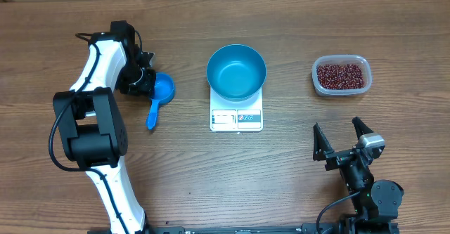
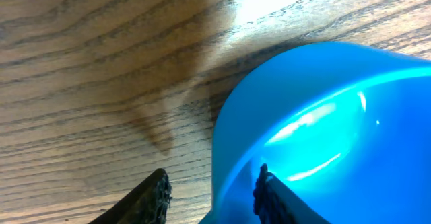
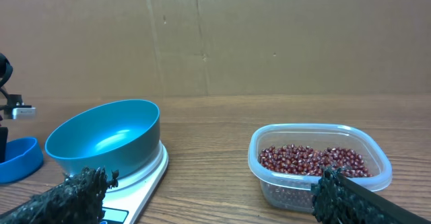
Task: Scoop item into bowl and weigh 150g on scale
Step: 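Close the left gripper on the rim of the blue scoop, then lift the blue scoop with the left gripper and raise it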
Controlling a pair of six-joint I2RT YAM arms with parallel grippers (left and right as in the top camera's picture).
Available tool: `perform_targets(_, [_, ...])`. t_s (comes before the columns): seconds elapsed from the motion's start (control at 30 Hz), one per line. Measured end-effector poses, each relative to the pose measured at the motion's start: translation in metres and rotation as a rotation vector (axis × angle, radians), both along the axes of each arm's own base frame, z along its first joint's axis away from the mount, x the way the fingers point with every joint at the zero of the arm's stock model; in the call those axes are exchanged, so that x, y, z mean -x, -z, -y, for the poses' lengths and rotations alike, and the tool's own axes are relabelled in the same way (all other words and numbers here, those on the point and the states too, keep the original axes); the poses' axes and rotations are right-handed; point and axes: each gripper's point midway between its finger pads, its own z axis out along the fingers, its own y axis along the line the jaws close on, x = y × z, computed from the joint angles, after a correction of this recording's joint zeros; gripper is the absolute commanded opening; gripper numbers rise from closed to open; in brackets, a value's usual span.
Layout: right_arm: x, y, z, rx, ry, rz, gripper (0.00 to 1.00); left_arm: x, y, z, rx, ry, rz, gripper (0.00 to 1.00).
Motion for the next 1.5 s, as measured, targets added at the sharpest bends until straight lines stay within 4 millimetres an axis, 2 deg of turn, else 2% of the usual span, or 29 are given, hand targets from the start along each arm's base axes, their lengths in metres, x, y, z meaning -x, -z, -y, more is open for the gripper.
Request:
perform_targets(0.27, [0.0,0.0,0.0,0.0,0.0,0.0,1.0,-0.003,0.0,0.0,-0.001,0.0,0.011,0.23])
perform_targets(0.37, [0.0,0.0,0.0,0.0,0.0,0.0,1.0,-0.004,0.0,0.0,-0.001,0.0,0.015,0.13])
perform_targets(0.5, [0.0,0.0,0.0,0.001,0.0,0.0,1.0,-0.006,0.0,0.0,-0.002,0.0,0.022,0.04])
perform_targets(0.9, [0.0,0.0,0.0,0.001,0.0,0.0,1.0,-0.005,0.0,0.0,0.002,0.0,0.021,0.04])
perform_targets(1.13, [0.0,0.0,0.0,0.0,0.0,0.0,1.0,0.007,-0.004,0.001,0.005,-0.03,-0.035,0.04])
perform_targets(1.3, [0.0,0.0,0.0,0.0,0.0,0.0,1.0,-0.004,-0.034,0.0,0.003,-0.061,-0.016,0.04])
perform_targets(1.5, [0.0,0.0,0.0,0.0,0.0,0.0,1.0,-0.024,-0.094,-0.001,0.0,-0.133,0.057,0.04])
